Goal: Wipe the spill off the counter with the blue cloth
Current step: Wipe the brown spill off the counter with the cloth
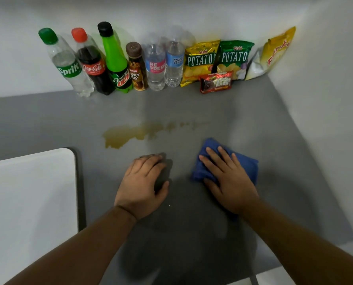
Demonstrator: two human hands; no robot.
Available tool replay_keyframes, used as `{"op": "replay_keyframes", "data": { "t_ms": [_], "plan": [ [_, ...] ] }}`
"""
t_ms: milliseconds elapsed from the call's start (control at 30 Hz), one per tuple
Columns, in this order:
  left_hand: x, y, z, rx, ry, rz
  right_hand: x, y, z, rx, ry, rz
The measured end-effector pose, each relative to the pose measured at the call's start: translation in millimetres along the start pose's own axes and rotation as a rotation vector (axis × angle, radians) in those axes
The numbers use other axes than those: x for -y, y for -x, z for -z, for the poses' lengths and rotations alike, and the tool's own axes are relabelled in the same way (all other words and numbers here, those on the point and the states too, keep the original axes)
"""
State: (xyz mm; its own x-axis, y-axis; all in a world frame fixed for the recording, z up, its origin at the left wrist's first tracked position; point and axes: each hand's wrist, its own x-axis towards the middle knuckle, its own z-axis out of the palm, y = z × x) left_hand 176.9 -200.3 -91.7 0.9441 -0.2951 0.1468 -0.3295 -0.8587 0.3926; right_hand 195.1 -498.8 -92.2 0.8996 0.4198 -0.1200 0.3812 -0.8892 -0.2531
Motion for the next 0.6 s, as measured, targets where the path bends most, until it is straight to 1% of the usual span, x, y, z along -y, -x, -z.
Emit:
{"op": "replay_keyframes", "data": {
  "t_ms": [67,133,200,300,333,367,400,467,533,567,600],
  "plan": [
    [0.1,0.4,-0.6,-0.012,0.006,-0.008,-24.4,18.5,7.9,0.034,-0.006,0.088],
    [0.0,1.0,-1.2,-0.010,-0.012,-0.015,-43.8,20.0,16.7,0.046,0.030,0.077],
    [-0.4,1.3,-1.8,-0.008,-0.035,-0.025,-44.4,3.7,19.7,0.020,0.052,-0.041],
    [-1.4,2.4,-2.0,-0.012,-0.043,-0.026,-15.7,-33.1,12.5,-0.020,0.030,-0.285],
    [-1.5,2.6,-1.7,-0.016,-0.042,-0.025,-1.6,-42.1,8.2,-0.026,0.025,-0.329],
    [-1.5,2.6,-1.4,-0.025,-0.036,-0.029,13.1,-46.9,3.5,-0.034,0.027,-0.331],
    [-1.2,2.2,-1.2,-0.037,-0.027,-0.036,27.1,-45.9,-1.3,-0.044,0.027,-0.291],
    [-0.5,1.5,-0.8,-0.051,-0.014,-0.054,43.5,-27.4,-8.5,-0.046,0.012,-0.120],
    [0.3,1.2,0.1,-0.042,-0.016,-0.056,36.3,-1.2,-9.8,-0.013,0.009,0.083],
    [0.5,1.3,0.2,-0.034,-0.017,-0.052,25.2,9.7,-6.7,0.014,0.010,0.151],
    [0.5,1.8,-0.3,-0.027,-0.013,-0.047,12.6,17.8,-2.3,0.031,0.014,0.180]
  ]
}}
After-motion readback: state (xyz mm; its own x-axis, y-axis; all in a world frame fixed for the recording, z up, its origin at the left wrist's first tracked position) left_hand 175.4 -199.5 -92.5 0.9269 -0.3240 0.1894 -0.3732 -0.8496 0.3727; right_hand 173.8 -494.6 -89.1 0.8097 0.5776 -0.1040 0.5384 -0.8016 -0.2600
